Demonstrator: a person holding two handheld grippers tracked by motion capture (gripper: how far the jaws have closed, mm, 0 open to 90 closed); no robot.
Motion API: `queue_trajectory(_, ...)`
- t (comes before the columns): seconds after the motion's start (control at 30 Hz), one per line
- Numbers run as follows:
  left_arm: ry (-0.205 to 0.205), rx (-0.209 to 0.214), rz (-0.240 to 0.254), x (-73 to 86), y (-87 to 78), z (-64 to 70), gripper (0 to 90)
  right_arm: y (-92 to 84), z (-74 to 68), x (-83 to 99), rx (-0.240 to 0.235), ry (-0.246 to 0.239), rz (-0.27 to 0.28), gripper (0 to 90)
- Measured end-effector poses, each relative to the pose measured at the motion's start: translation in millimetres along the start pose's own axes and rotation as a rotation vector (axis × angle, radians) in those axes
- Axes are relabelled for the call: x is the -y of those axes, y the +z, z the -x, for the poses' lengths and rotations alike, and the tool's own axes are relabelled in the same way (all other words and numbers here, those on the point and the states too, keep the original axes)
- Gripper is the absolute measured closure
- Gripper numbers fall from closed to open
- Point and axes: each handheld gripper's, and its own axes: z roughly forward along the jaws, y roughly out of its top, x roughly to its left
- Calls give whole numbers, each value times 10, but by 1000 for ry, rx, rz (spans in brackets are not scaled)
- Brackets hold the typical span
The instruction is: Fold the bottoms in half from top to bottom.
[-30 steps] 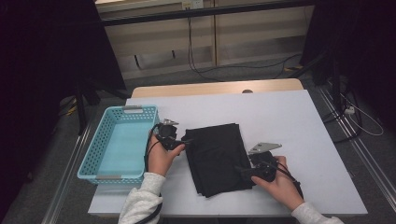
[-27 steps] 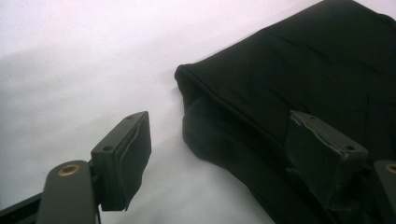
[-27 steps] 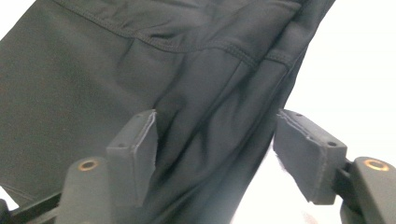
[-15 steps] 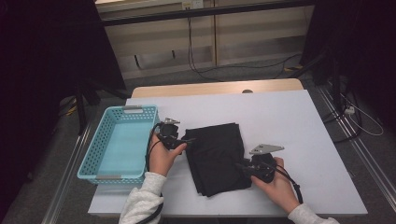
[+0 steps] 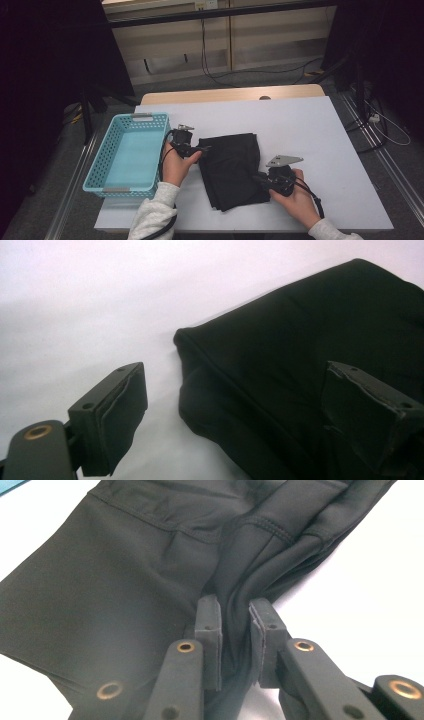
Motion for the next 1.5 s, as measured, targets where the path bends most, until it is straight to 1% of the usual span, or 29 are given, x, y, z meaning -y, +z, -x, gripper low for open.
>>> queue_trajectory(0.07, -13, 2, -10, 18, 43, -36, 105, -1, 3, 2, -1, 1, 0, 771)
queue_trajectory(0.1, -16, -11, -7, 24, 61, -48, 96, -1, 5, 2, -2, 3, 0, 770)
queue_trajectory(0.17, -19, -36, -22, 37, 104, -83, 76, 0, 6, 3, -3, 1, 1, 770)
queue_trajectory(0.2, -32, -37, -24, 45, 136, -93, 75, 0, 6, 4, -3, 0, 1, 769)
queue_trajectory(0.23, -36, -29, -34, 52, 156, -95, 82, 1, 6, 5, -3, 1, 2, 768)
queue_trajectory(0.27, -24, -26, -45, 56, 169, -90, 91, 0, 5, 5, -3, 1, 1, 768)
queue_trajectory(0.33, -1, -41, -50, 47, 187, -56, 99, 1, 5, 5, -3, 1, 1, 768)
queue_trajectory(0.37, -2, -41, -51, 40, 198, -29, 111, 2, 5, 4, -4, 2, 2, 768)
queue_trajectory(0.43, 10, -49, -65, 30, 204, 7, 149, 3, 1, 7, -3, 1, 3, 768)
queue_trajectory(0.5, 42, -65, -81, 19, 209, 36, 195, 3, -1, 7, -3, 1, 4, 767)
queue_trajectory(0.53, 37, -65, -85, 11, 203, 39, 219, 4, -1, 8, -3, 1, 4, 767)
queue_trajectory(0.57, 28, -59, -81, 4, 198, 41, 263, 4, -2, 8, -3, 2, 5, 767)
queue_trajectory(0.63, 31, -46, -81, -4, 193, 38, 353, 5, -3, 9, -2, 1, 7, 767)
queue_trajectory(0.7, 17, -42, -84, -15, 191, 46, 418, 7, -5, 9, -2, 1, 7, 767)
queue_trajectory(0.8, 1, -29, -108, -49, 192, 66, 552, 8, -9, 7, -1, 2, 7, 767)
queue_trajectory(0.9, -18, 8, -125, -74, 200, 69, 703, 7, -19, 10, 2, 3, 8, 767)
queue_trajectory(0.97, -29, 11, -134, -84, 205, 93, 759, 3, -26, 13, 5, 5, 8, 768)
queue_trajectory(1.03, -41, 0, -151, -107, 204, 110, 774, 3, -34, 14, 9, -4, 10, 769)
queue_trajectory(1.13, -48, -5, -196, -174, 202, 119, 790, -1, -37, 11, 9, -5, 11, 773)
queue_trajectory(1.17, -51, -3, -204, -190, 204, 116, 794, -5, -37, 9, 9, -4, 11, 775)
queue_trajectory(1.2, -62, 4, -223, -220, 197, 109, 797, -5, -38, 9, 8, -3, 11, 776)
queue_trajectory(1.23, -71, 8, -232, -238, 191, 106, 801, -6, -35, 8, 7, -2, 11, 777)
queue_trajectory(1.27, -74, 14, -252, -266, 189, 97, 803, -8, -33, 8, 7, -1, 12, 779)
queue_trajectory(1.37, -100, 19, -286, -316, 194, 87, 809, -13, -27, 6, 7, -4, 15, 784)
queue_trajectory(1.47, -110, 22, -306, -365, 183, 73, 812, -26, -23, 5, 2, 5, 19, 787)
queue_trajectory(1.5, -115, 21, -305, -377, 175, 76, 813, -32, -21, 2, 0, 8, 22, 789)
